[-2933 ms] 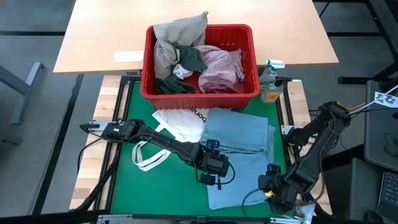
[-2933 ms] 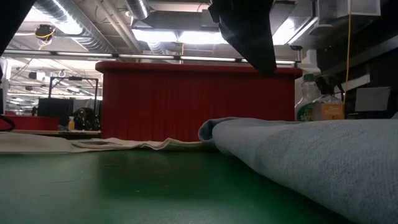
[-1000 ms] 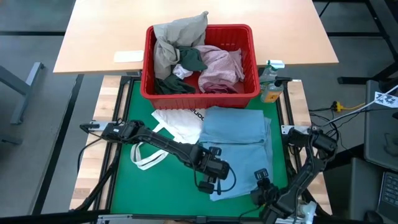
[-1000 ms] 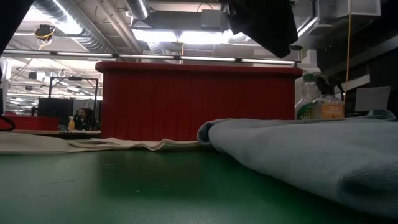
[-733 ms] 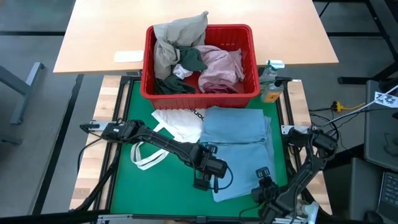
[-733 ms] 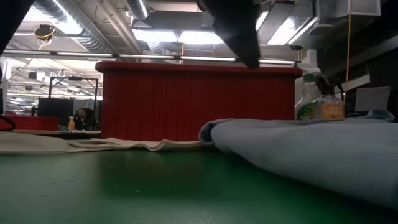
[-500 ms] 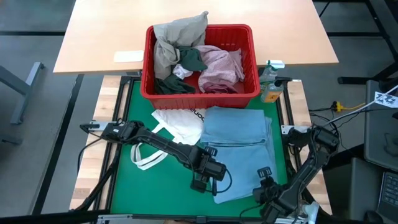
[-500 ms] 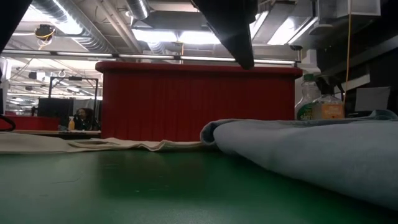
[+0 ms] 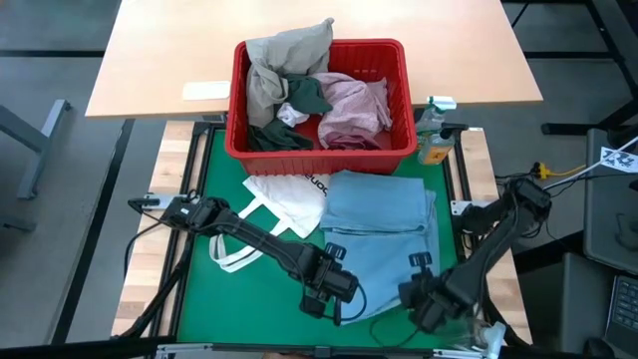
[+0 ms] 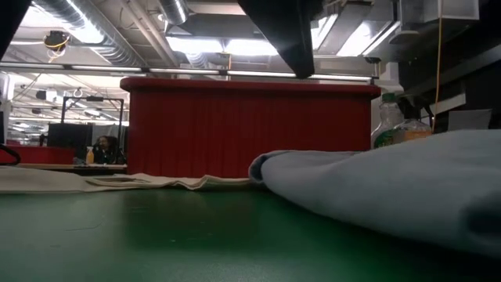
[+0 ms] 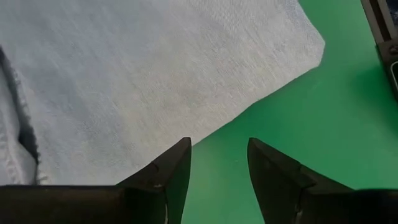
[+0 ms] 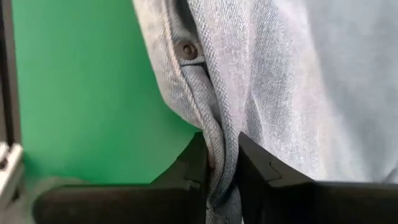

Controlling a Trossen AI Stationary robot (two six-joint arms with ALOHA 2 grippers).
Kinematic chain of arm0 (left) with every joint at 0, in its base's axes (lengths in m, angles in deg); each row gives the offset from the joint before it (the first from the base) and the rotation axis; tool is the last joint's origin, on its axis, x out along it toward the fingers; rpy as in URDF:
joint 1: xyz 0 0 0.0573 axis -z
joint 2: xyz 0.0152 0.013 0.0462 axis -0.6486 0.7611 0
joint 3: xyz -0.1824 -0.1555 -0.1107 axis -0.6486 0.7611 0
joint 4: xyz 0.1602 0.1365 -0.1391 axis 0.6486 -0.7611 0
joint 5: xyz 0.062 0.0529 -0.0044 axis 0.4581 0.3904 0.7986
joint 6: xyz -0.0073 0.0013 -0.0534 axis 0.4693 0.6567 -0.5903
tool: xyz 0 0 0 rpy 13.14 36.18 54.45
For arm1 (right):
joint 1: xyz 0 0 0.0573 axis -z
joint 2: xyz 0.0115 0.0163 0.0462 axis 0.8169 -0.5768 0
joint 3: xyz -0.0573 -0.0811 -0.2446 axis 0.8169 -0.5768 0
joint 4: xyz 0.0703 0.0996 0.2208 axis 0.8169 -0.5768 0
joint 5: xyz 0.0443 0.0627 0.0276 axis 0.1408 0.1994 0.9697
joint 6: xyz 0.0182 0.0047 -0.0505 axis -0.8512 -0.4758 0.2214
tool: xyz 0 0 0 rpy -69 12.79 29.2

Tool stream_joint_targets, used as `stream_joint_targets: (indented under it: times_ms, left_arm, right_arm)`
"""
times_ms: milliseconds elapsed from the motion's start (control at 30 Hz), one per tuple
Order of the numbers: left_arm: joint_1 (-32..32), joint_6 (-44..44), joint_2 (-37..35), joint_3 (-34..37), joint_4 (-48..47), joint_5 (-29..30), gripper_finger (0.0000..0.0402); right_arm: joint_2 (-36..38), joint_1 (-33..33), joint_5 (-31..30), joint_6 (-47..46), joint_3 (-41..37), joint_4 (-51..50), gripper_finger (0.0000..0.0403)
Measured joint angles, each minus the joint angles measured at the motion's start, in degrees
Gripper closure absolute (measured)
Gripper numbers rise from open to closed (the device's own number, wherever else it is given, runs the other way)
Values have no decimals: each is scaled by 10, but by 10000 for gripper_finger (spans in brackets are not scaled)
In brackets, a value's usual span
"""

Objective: Fold laundry
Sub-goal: Fold the blue jeans

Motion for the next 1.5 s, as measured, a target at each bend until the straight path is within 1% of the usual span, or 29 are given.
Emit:
stream_joint_targets:
  times_ms: [333,533,700,867,1000,1133,1200,1367,1500]
  left_arm:
    - [1,-19,0,0,-4,8,248]
    - [1,-20,0,0,-4,8,248]
    - [1,-31,-1,0,-4,8,248]
    - [1,-33,-1,1,-4,4,248]
    - [1,-38,-1,1,-11,13,248]
    - [2,-78,-1,1,-54,5,248]
    - [6,-96,-1,2,-66,12,248]
    - [17,-105,-1,26,-34,26,248]
    - [18,-106,-2,59,14,26,248]
  right_arm:
    - [56,95,40,2,0,2,354]
    - [79,139,41,2,0,1,355]
    - [86,169,42,3,0,-3,354]
    - [86,198,56,4,1,-12,353]
    - [86,212,56,6,1,-26,353]
    - [86,212,57,6,1,-38,352]
    - [86,212,68,7,1,-42,352]
    - [86,211,71,7,1,-47,352]
    - [86,211,71,7,1,-48,352]
